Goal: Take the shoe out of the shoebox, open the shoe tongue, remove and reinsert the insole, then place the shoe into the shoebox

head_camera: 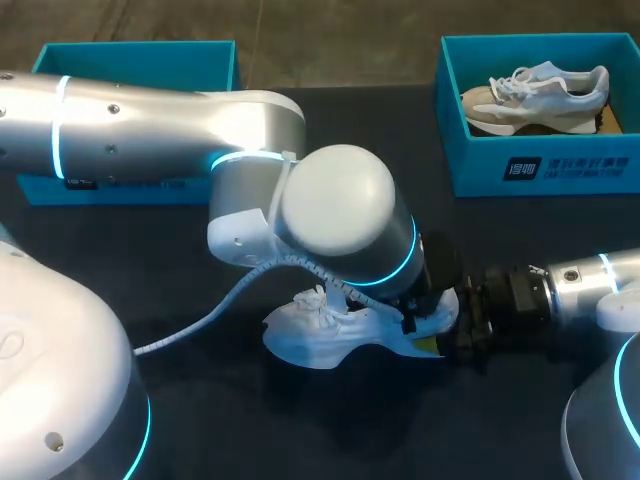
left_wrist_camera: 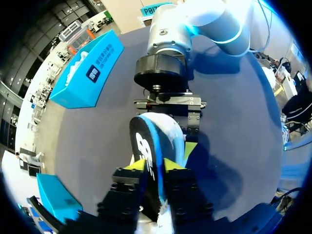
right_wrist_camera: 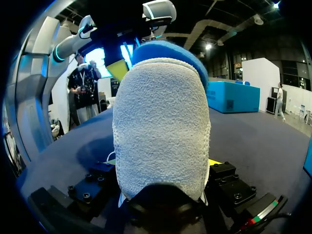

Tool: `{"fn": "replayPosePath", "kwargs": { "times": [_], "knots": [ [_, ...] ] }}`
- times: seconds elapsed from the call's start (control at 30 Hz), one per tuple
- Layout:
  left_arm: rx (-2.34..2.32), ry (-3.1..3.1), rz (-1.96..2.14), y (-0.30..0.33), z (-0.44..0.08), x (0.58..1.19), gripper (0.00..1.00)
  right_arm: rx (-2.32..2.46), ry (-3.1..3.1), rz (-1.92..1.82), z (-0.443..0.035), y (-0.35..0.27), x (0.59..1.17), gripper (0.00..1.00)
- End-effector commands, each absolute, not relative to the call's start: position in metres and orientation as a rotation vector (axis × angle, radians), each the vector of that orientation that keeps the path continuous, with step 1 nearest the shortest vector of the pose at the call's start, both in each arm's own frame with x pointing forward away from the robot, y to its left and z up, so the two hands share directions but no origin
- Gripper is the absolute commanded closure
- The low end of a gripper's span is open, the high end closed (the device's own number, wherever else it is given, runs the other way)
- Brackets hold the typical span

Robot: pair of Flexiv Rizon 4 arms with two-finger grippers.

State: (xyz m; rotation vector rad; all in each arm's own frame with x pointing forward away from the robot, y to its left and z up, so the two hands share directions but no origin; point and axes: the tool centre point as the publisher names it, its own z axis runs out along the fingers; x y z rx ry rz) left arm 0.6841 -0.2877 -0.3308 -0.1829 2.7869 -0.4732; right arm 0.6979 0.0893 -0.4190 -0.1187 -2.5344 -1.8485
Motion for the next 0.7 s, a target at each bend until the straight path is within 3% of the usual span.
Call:
{"fn": "replayPosePath", "kwargs": {
  "times": [0.03, 0.7],
  "knots": [
    [-0.188, 2.789, -0.482, -0.286, -0.331, 0.688, 1.0, -0.12, -2.538, -1.843, -0.419, 0.09, 0.697, 1.0],
    [-0.207, 2.72, -0.514, -0.307, -0.32, 0.694, 0.98, -0.12, -2.538, -1.843, -0.419, 0.09, 0.697, 1.0]
  ]
}}
